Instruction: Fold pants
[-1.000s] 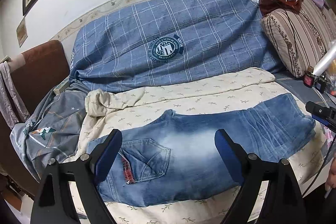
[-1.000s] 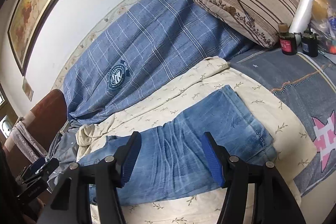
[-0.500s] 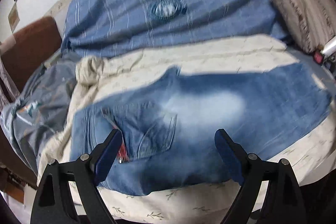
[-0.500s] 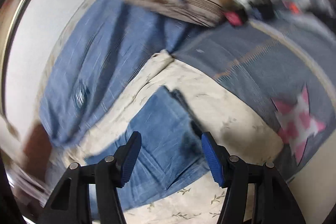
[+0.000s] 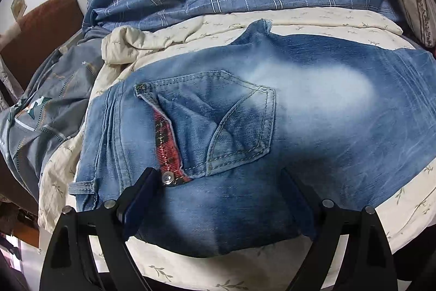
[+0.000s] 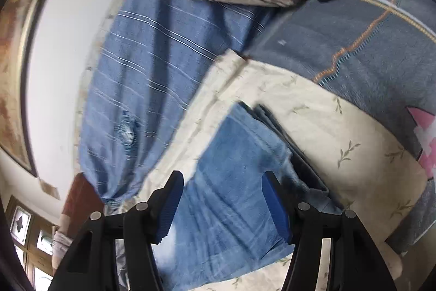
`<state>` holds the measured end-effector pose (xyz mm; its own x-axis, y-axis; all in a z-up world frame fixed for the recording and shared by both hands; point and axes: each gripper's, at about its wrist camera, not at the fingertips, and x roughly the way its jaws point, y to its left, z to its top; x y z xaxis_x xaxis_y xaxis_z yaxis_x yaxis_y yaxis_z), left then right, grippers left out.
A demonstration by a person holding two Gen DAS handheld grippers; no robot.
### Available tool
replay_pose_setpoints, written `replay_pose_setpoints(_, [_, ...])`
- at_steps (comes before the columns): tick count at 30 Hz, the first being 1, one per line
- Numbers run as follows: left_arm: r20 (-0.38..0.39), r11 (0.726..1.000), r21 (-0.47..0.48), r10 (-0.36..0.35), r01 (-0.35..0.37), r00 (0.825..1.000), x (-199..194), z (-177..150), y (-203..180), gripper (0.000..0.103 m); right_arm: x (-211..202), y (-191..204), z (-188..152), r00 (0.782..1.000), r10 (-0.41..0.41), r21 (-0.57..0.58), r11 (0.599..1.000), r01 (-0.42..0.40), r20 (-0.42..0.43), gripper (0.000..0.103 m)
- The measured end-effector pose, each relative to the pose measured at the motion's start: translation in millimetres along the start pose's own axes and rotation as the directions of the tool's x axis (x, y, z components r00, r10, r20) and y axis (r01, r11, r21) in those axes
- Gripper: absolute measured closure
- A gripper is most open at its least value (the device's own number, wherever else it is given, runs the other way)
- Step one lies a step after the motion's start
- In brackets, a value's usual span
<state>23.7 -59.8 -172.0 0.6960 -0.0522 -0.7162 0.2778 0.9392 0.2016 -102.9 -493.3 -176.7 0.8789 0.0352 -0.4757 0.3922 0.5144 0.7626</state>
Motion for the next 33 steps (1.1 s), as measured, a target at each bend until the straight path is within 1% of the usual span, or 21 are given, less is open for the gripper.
replay_pose_setpoints(2, [0.001, 1.0, 0.012, 0.007, -0.007, 1.0, -3.3, -0.1, -1.2, 0.013, 5.1, -7.6, -0.7, 0.999, -0.028, 0.019, 0.999, 0.029, -0.025, 0.04])
replay_pose_setpoints(3, [0.001, 1.0, 0.011, 0.006, -0.006, 1.0, -4.9, 0.0, -0.6, 0.013, 8.1, -12.1, -1.6, 0.998, -0.058, 0.026, 0.998, 0.059, -0.041, 0.04])
replay_pose_setpoints(5, [-0.001, 1.0, -0.001, 0.002, -0.002, 1.0, -9.3, -0.1, 3.5, 0.013, 13.1, -14.5, -6.3, 0.995, -0.079, 0.011, 0.997, 0.08, -0.067, 0.04])
replay_pose_setpoints(8, [0.013, 1.0, -0.015, 0.005, -0.005, 1.0, -21.0, -2.7, 13.1, 0.013, 15.0, -0.9, -17.2, 0.985, -0.158, -0.084, 0.985, 0.152, -0.068, 0.04])
replay_pose_setpoints(10, [0.018, 1.0, -0.025, 0.011, -0.011, 1.0, -28.0, -4.8, 20.6, 0.013, 15.7, 8.4, -25.6, 0.975, -0.216, -0.144, 0.968, 0.206, -0.057, 0.04])
replay_pose_setpoints(12, [0.019, 0.999, -0.041, 0.019, -0.018, 1.0, -36.2, -6.5, 31.7, 0.013, 15.6, 14.9, -30.5, 0.965, -0.257, -0.168, 0.954, 0.246, -0.045, 0.04])
replay_pose_setpoints(14, [0.029, 0.998, -0.06, 0.029, -0.027, 0.999, -47.5, -7.9, 44.0, 0.013, 14.1, 16.7, -31.2, 0.963, -0.269, -0.147, 0.954, 0.262, -0.033, 0.04])
replay_pose_setpoints(15, [0.04, 0.997, -0.068, 0.034, -0.031, 0.999, -54.2, -8.4, 50.5, 0.013, 9.2, 17.1, -30.8, 0.968, -0.249, -0.115, 0.962, 0.246, -0.014, 0.04])
replay_pose_setpoints(17, [0.07, 0.995, -0.089, 0.053, -0.047, 0.996, -69.2, -9.9, 65.2, 0.013, 0.6, 20.3, -30.4, 0.981, -0.19, -0.087, 0.978, 0.191, 0.027, 0.04])
replay_pose_setpoints(19, [0.089, 0.992, -0.116, 0.069, -0.058, 0.994, -79.8, -10.5, 79.3, 0.013, -6.3, 28.5, -32.7, 0.985, -0.156, -0.095, 0.982, 0.163, 0.077, 0.04])
replay_pose_setpoints(22, [0.101, 0.983, -0.173, 0.075, -0.057, 0.992, -93.9, -10.3, 99.1, 0.013, -7.8, 44.9, -41.9, 0.988, -0.105, -0.122, 0.985, 0.119, 0.116, 0.04])
replay_pose_setpoints(24, [0.118, 0.979, -0.197, 0.085, -0.061, 0.989, -104.6, -10.2, 107.8, 0.013, -5.0, 57.6, -48.7, 0.989, -0.077, -0.15, 0.984, 0.096, 0.129, 0.04])
replay_pose_setpoints(28, [0.161, 0.976, -0.208, 0.096, -0.061, 0.982, -130.5, -14.3, 118.6, 0.013, 8.0, 82.6, -61.3, 0.989, -0.044, -0.21, 0.975, 0.073, 0.138, 0.039])
replay_pose_setpoints(33, [0.216, 0.971, -0.227, 0.123, -0.073, 0.969, -161.5, -19.4, 132.1, 0.013, 20.6, 109.1, -78.2, 0.993, -0.004, -0.304, 0.952, 0.04, 0.116, 0.038])
